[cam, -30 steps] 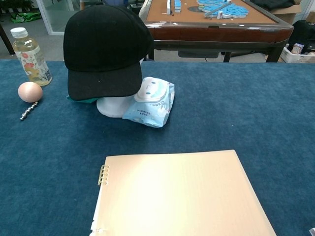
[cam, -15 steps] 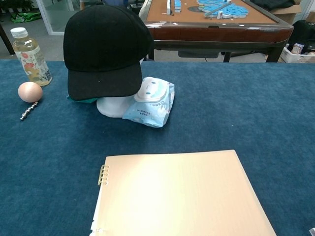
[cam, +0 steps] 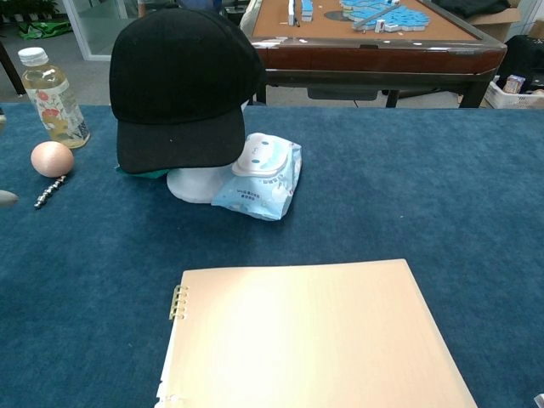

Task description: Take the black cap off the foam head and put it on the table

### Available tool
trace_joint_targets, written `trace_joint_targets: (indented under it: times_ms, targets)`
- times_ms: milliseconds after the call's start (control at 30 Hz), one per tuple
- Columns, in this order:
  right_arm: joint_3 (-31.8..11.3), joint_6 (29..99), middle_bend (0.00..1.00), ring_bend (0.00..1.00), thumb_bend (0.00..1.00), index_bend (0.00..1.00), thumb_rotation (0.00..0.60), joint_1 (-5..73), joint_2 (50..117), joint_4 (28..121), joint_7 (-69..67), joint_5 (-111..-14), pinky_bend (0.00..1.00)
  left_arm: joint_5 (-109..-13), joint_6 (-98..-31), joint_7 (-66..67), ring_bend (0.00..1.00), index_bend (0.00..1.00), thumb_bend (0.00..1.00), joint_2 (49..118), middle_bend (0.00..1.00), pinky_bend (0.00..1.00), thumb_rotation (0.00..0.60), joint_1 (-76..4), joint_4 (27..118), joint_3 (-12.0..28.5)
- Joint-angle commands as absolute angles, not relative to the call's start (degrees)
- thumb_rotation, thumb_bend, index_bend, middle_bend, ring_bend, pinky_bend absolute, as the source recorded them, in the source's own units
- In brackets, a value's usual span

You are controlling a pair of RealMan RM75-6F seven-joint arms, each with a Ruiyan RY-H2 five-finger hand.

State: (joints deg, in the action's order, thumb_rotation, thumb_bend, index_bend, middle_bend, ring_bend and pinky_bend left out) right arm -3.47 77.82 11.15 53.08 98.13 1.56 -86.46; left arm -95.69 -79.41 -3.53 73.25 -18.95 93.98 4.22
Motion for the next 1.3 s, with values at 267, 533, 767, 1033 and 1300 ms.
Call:
trace_joint_targets:
  times_ms: [267,533,767,1033,1300]
  targets:
    - [-3.58,78.70,0.32,0.22,0.00,0.40,0.600,10.48,53.55,96.11,-0.39,-86.20,0.36,-96.57,-81.04,-6.65,0.80,0.80,0.02,82.32,0.97,0.77,0.600,-22.31,84.52,6.37]
    - [-3.77,78.24,0.32,0.22,0.00,0.40,0.600,10.48,53.71,94.88,-1.60,-85.57,0.36,-93.93,-78.41,-5.99,0.80,0.80,0.02,85.94,0.97,0.77,0.600,-24.50,81.14,7.13]
    - [-3.92,77.72,0.32,0.22,0.00,0.40,0.600,10.64,53.92,93.87,-2.69,-85.23,0.36,-92.86,-77.97,-5.17,0.80,0.80,0.02,88.64,0.97,0.77,0.600,-26.00,78.10,7.77]
    - [-3.89,77.82,0.32,0.22,0.00,0.40,0.600,10.40,53.98,93.11,-3.70,-85.15,0.36,-92.43,-78.00,-4.14,0.79,0.79,0.02,90.28,0.96,0.77,0.600,-27.12,77.33,7.92]
    - [-3.93,78.11,0.32,0.22,0.00,0.40,0.600,10.18,53.88,92.85,-4.07,-85.21,0.36,-91.84,-76.37,-1.72,0.79,0.79,0.02,90.86,0.96,0.77,0.600,-29.10,78.57,8.44]
